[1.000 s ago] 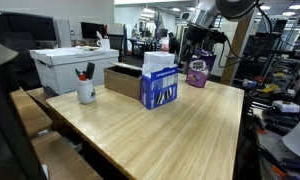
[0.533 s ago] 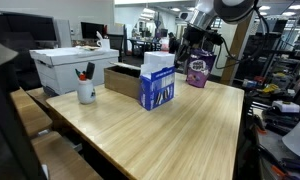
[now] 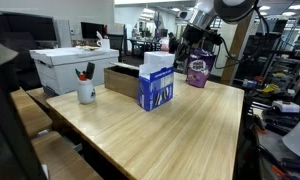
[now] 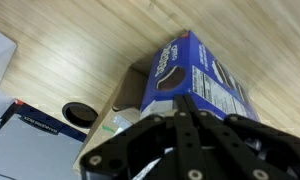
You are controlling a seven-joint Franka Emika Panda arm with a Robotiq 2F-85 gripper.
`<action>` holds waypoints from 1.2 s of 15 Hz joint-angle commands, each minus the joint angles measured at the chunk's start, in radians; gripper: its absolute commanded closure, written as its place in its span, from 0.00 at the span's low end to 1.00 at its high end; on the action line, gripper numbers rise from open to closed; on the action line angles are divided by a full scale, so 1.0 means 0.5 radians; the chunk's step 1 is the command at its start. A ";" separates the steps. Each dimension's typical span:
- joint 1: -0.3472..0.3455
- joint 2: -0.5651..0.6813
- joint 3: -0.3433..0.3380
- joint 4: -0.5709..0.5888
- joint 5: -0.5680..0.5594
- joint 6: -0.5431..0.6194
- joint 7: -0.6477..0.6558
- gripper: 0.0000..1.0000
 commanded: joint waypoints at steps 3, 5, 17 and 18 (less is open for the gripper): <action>-0.089 -0.035 0.043 -0.012 -0.205 0.060 0.174 0.97; -0.128 -0.043 0.055 -0.009 -0.324 0.075 0.292 0.97; -0.317 0.040 0.221 0.081 -0.936 0.049 1.253 0.98; -0.310 0.058 0.231 0.091 -0.942 0.047 1.277 0.98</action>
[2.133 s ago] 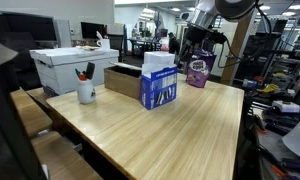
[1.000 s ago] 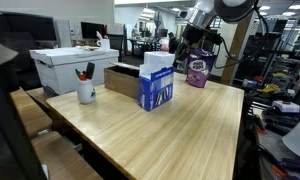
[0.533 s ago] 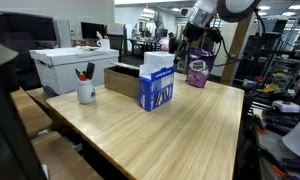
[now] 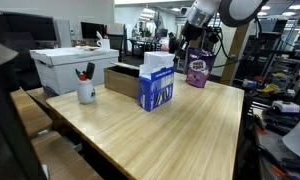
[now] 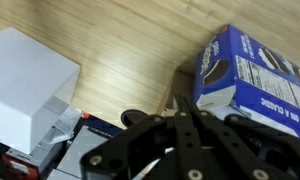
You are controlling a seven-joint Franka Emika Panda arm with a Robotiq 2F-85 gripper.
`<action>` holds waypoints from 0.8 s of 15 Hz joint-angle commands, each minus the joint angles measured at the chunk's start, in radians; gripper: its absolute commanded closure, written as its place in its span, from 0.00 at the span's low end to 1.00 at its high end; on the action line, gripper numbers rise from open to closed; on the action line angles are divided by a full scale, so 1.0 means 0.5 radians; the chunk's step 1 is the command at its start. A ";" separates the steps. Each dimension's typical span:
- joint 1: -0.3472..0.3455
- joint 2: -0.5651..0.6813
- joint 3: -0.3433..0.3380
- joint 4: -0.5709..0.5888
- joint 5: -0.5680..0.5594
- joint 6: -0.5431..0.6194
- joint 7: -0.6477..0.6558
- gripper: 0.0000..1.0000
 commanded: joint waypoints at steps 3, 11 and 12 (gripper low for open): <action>-0.016 0.095 0.091 0.063 -0.080 -0.006 0.193 0.97; 0.087 0.229 0.099 0.169 0.100 -0.035 0.038 0.97; 0.109 0.236 0.098 0.183 0.203 -0.091 -0.031 0.97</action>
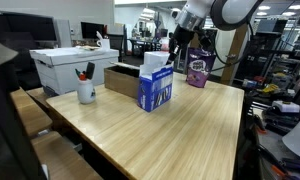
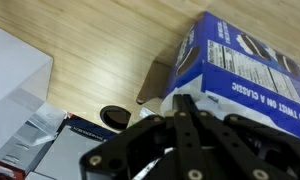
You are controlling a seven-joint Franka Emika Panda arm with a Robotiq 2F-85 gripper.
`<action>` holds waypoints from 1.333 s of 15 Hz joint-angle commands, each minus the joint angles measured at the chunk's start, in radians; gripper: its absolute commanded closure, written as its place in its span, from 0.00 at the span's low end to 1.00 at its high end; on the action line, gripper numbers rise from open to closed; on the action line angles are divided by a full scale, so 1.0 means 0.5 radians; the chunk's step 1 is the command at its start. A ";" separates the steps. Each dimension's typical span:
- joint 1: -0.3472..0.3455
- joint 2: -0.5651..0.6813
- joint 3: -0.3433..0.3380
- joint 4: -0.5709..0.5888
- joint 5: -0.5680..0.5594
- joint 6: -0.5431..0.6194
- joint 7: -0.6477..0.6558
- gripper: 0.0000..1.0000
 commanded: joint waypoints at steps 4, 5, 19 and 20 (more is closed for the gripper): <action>0.115 0.123 0.029 0.233 0.390 -0.611 -0.177 0.97; 0.126 0.144 0.034 0.298 0.425 -0.764 -0.180 0.97; 0.111 0.175 0.012 0.416 -0.420 -0.778 -0.173 0.97; 0.108 0.178 0.006 0.406 -0.511 -0.734 -0.152 0.97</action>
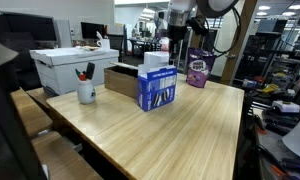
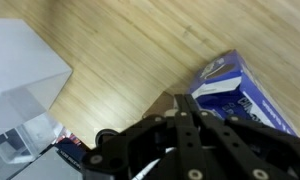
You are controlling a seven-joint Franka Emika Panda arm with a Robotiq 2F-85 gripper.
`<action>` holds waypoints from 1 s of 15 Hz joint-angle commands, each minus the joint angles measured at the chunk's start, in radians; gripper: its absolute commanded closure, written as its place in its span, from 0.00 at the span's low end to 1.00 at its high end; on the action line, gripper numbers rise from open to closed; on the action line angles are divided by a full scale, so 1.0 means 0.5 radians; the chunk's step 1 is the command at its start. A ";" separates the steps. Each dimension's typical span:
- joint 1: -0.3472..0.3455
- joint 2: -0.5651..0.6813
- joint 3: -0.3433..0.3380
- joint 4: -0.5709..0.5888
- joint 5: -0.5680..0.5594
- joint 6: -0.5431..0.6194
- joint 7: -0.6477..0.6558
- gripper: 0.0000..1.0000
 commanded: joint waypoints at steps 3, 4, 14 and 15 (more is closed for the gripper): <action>-0.020 0.033 -0.043 -0.062 -0.475 0.269 0.046 0.97; -0.021 0.041 -0.051 -0.067 -0.530 0.307 0.061 0.97; -0.009 0.142 -0.068 -0.082 -0.646 0.644 0.045 0.98; -0.006 0.149 -0.064 -0.083 -0.642 0.667 0.038 0.97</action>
